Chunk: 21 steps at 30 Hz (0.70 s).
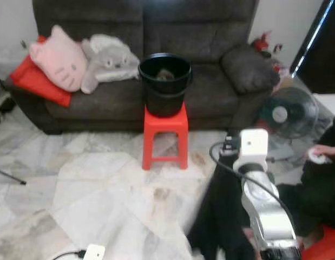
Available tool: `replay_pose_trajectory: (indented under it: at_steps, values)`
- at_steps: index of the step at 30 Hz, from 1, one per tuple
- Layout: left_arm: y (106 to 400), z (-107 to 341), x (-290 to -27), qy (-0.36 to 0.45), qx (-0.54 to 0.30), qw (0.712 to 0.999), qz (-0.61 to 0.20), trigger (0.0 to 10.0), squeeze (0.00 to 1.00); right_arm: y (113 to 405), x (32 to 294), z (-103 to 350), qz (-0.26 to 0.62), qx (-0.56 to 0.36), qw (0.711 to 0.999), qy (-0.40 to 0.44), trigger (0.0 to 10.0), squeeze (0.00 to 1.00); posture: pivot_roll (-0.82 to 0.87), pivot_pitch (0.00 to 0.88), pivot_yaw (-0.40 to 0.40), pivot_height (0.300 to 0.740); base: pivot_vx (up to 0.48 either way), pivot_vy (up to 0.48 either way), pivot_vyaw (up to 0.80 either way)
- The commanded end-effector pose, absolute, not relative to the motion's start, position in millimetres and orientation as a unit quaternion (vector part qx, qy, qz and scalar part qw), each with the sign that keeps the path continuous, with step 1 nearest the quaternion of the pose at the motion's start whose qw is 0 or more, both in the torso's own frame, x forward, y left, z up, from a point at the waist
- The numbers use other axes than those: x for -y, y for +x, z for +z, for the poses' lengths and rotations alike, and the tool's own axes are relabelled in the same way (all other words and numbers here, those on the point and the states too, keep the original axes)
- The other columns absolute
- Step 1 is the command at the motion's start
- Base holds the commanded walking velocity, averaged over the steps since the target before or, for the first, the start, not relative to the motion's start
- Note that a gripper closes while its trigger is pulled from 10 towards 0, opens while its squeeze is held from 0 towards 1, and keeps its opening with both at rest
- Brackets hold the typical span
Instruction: Hang hanger
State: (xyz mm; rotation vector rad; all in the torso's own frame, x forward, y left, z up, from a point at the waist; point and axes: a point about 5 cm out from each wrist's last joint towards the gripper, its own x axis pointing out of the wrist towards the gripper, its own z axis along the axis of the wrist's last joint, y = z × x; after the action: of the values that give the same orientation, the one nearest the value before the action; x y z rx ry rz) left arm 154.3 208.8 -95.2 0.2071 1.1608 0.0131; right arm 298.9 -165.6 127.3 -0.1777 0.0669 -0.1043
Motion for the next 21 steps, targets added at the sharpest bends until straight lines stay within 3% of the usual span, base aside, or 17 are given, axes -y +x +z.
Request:
replay_pose_trajectory:
  at_steps: [1,11,21]
  values:
    - [154,-95,-210,0.102,-0.548,0.83,0.005,10.0,0.0,302,170,125,-0.053,-0.029,0.994,-0.092,10.0,0.0,-0.1,0.0,-0.005,0.74,0.0,0.0,0.0]
    - [155,-95,-210,0.105,-0.55,0.829,0.004,10.0,0.0,291,193,27,-0.057,-0.222,0.973,-0.015,10.0,0.0,-0.1,0.0,-0.014,0.74,0.0,0.0,0.0]
    - [153,-95,-210,0.107,-0.551,0.828,0.004,10.0,0.0,239,214,-42,-0.102,-0.365,0.925,-0.007,10.0,0.0,-0.1,0.0,-0.016,0.74,0.0,0.0,0.0]
